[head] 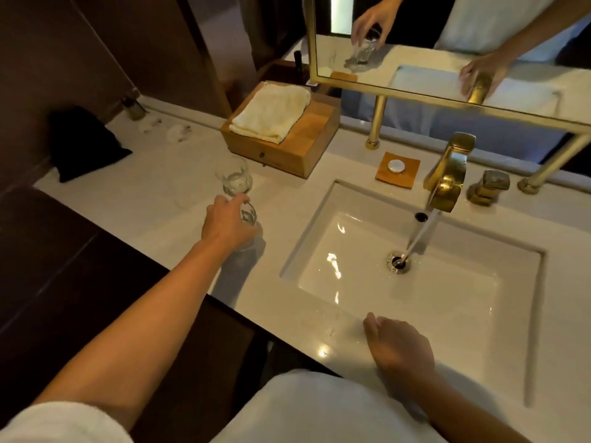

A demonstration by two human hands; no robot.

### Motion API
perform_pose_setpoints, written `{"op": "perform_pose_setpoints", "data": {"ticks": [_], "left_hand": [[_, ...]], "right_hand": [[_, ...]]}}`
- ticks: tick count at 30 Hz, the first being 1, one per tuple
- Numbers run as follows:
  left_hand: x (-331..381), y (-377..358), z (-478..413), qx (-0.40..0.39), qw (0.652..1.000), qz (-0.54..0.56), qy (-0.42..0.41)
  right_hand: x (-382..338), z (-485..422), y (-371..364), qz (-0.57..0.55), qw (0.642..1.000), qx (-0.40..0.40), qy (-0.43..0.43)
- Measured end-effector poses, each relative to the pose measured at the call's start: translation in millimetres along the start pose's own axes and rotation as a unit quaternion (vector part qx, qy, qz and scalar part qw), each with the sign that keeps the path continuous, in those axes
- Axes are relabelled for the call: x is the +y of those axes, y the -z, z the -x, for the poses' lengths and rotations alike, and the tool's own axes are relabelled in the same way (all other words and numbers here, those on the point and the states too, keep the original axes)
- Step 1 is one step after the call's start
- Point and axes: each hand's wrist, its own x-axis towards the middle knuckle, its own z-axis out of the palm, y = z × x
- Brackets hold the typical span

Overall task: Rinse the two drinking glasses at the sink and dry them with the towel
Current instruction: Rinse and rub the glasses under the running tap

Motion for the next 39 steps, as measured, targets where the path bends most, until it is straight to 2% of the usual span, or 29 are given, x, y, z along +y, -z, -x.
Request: {"op": "perform_pose_setpoints", "data": {"ticks": [11,20,22,25,27,30,35,39], "left_hand": [[-23,0,-15,-0.011,0.999,0.015,0.05],[-20,7,-23,-0.064,0.994,-0.053,0.069],[-15,15,-27,-0.024,0.995,-0.072,0.065],[-1,27,-37,0.077,0.996,-0.039,0.03],[9,32,-49,0.098,0.995,-0.024,0.01],[18,35,-70,0.07,0.997,-0.025,0.02],[24,31,-97,-0.037,0.997,-0.046,0.045],[31,25,-104,-0.054,0.995,-0.047,0.063]], "right_hand": [[-6,0,5,-0.021,0.999,0.009,-0.028],[-5,2,4,-0.021,0.999,0.01,-0.025],[-6,2,5,-0.035,0.999,0.013,-0.034],[-9,1,6,-0.049,0.998,0.014,-0.04],[-9,0,7,-0.051,0.998,0.012,-0.039],[-11,-3,10,-0.052,0.998,0.007,-0.032],[-16,-5,13,-0.064,0.997,0.008,-0.044],[-15,-3,17,-0.107,0.992,0.014,-0.069]]}}
